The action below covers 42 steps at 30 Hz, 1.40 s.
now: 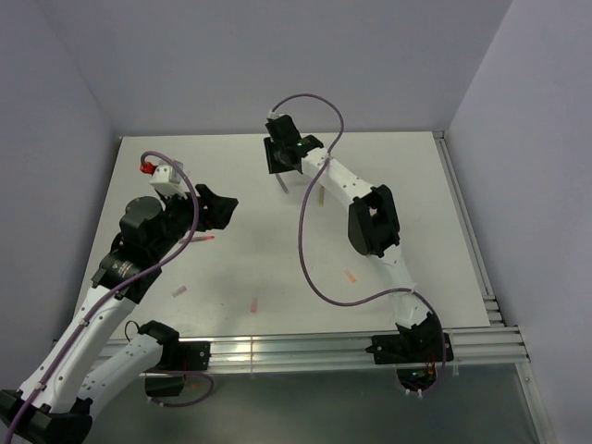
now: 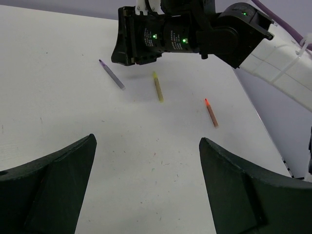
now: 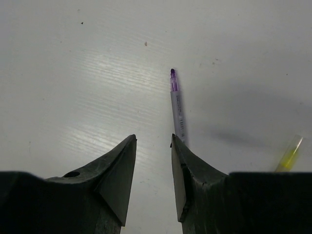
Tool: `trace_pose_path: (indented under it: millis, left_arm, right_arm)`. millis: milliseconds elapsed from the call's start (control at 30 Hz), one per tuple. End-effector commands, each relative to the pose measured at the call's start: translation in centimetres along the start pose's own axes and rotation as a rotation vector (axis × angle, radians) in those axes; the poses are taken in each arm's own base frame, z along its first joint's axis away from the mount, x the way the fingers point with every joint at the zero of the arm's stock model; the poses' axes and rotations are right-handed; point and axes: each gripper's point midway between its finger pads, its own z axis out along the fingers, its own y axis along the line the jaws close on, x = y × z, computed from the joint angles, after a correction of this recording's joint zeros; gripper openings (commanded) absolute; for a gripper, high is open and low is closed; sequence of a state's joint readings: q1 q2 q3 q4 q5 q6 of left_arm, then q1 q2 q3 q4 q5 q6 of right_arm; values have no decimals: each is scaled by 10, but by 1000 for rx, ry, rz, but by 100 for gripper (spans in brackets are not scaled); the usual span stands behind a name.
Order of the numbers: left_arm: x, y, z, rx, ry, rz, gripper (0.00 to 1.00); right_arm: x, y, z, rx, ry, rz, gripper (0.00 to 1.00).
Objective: Insert the pens into the pen caps
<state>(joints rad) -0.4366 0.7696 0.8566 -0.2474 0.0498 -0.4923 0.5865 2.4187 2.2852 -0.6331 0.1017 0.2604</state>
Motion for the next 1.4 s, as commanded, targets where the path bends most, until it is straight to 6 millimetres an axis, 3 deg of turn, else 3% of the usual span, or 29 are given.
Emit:
trace_pose_path:
  millis: [0, 567, 933, 1367]
  left_arm:
    - [-9, -7, 1, 36, -34, -6, 91]
    - [-6, -6, 3, 44, -18, -9, 91]
    - [-5, -6, 5, 47, -13, -15, 91]
    - [-3, -6, 6, 52, -6, -22, 90]
  right_arm:
    - [-9, -8, 14, 15, -33, -6, 42]
    - [35, -18, 49, 50, 62, -19, 39]
    - [53, -24, 55, 73, 107, -32, 38]
    - [60, -24, 53, 70, 146, -47, 39]
